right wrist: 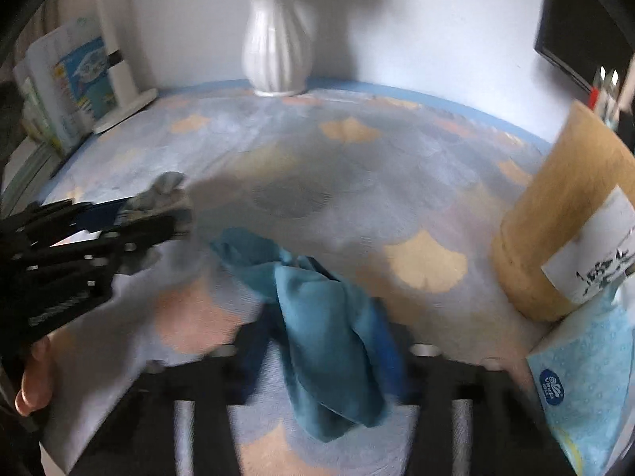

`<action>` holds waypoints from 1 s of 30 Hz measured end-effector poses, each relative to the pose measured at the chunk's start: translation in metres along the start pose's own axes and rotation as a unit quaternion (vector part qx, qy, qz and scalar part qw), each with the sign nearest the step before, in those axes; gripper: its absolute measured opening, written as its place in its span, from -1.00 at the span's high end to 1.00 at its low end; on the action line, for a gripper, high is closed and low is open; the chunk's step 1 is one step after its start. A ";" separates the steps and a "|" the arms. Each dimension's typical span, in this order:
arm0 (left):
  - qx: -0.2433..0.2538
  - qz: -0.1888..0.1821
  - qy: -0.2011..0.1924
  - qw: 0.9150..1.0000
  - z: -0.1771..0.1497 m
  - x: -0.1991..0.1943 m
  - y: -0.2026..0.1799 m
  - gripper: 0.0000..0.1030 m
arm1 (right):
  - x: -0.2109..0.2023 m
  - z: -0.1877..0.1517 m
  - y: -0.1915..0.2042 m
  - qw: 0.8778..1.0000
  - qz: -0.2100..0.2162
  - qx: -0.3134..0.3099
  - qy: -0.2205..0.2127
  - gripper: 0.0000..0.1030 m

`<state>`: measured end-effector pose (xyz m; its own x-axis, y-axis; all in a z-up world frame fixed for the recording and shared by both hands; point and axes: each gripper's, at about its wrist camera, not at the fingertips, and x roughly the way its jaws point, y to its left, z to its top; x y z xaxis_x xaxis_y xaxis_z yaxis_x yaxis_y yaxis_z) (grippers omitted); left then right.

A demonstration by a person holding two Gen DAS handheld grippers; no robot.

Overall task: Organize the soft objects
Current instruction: 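Carry the checked bow and teal cloth with both grippers to the coffee table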

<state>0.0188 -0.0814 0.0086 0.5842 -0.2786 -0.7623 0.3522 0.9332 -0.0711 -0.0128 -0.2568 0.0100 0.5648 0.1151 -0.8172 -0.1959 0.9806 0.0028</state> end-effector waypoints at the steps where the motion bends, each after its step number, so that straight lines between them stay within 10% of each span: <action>1: 0.000 -0.004 0.006 1.000 0.000 0.000 -0.001 0.33 | -0.001 -0.001 0.000 1.000 0.000 -0.004 0.001 0.53; 10: 0.042 -0.066 -0.017 0.997 0.010 -0.034 -0.060 0.33 | -0.060 -0.012 -0.023 0.999 0.014 0.006 -0.043 0.71; 30: 0.187 -0.165 -0.090 0.964 0.063 -0.071 -0.261 0.33 | -0.174 -0.043 -0.218 0.967 -0.081 0.196 -0.140 0.71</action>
<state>-0.0683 -0.3201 0.1217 0.5019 -0.6122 -0.6110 0.7597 0.6497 -0.0270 -0.1028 -0.4972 0.1272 0.7682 -0.0604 -0.6373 0.2013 0.9678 0.1510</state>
